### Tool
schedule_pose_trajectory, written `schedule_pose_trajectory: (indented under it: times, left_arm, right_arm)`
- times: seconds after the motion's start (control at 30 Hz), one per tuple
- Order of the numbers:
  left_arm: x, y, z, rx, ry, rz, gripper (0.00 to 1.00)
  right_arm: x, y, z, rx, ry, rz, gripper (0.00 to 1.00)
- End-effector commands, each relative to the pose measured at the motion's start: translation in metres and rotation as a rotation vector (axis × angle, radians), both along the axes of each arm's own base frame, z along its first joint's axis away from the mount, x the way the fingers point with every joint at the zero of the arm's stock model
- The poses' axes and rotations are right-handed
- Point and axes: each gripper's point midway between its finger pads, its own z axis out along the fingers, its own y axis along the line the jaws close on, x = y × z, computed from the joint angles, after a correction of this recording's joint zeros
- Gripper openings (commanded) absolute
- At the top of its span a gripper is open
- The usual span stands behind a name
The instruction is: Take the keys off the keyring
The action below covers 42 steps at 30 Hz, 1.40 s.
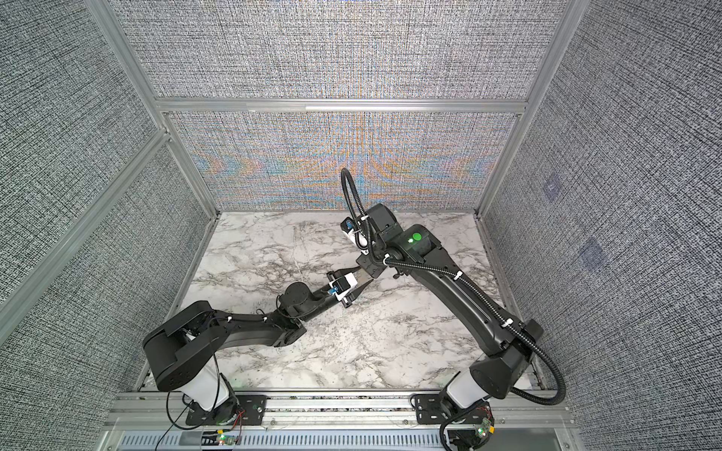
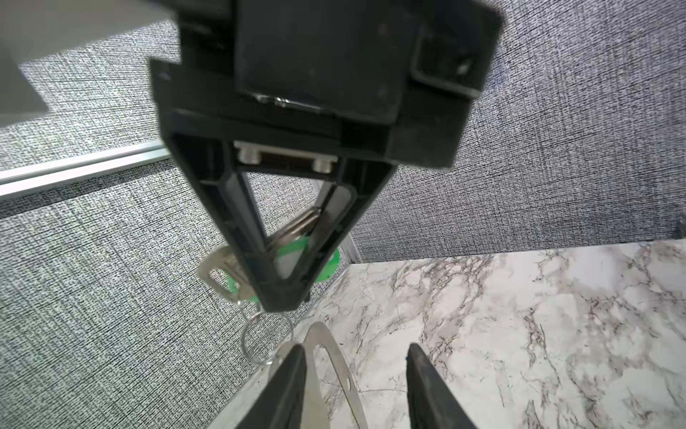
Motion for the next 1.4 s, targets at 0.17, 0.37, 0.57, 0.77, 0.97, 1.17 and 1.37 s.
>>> schedule_pose_trajectory:
  times: [0.17, 0.37, 0.57, 0.77, 0.97, 1.17, 1.37]
  left_arm:
    - [0.017, 0.002, 0.006, -0.033, 0.001, 0.099, 0.46]
    - [0.024, 0.004, 0.005, -0.042, 0.003, 0.139, 0.46]
    - [0.028, 0.008, 0.01, -0.062, -0.005, 0.173, 0.44]
    - [0.027, 0.011, 0.011, -0.069, -0.028, 0.194, 0.42]
    - [0.028, 0.011, 0.012, -0.07, -0.033, 0.205, 0.38]
    - [0.03, 0.013, 0.012, -0.071, -0.034, 0.22, 0.32]
    - [0.031, 0.015, 0.013, -0.072, -0.037, 0.234, 0.25]
  right_arm:
    - [-0.006, 0.003, 0.004, 0.028, 0.008, -0.001, 0.0]
    - [-0.009, 0.006, 0.005, 0.039, 0.016, 0.007, 0.0]
    - [-0.012, 0.008, 0.001, 0.039, 0.032, 0.012, 0.0]
    - [-0.013, 0.008, 0.001, 0.046, 0.036, 0.013, 0.0]
    - [-0.015, 0.01, 0.0, 0.05, 0.044, 0.017, 0.0]
    - [-0.017, 0.011, -0.001, 0.051, 0.052, 0.022, 0.0]
    - [-0.016, 0.011, -0.001, 0.044, 0.049, 0.02, 0.0]
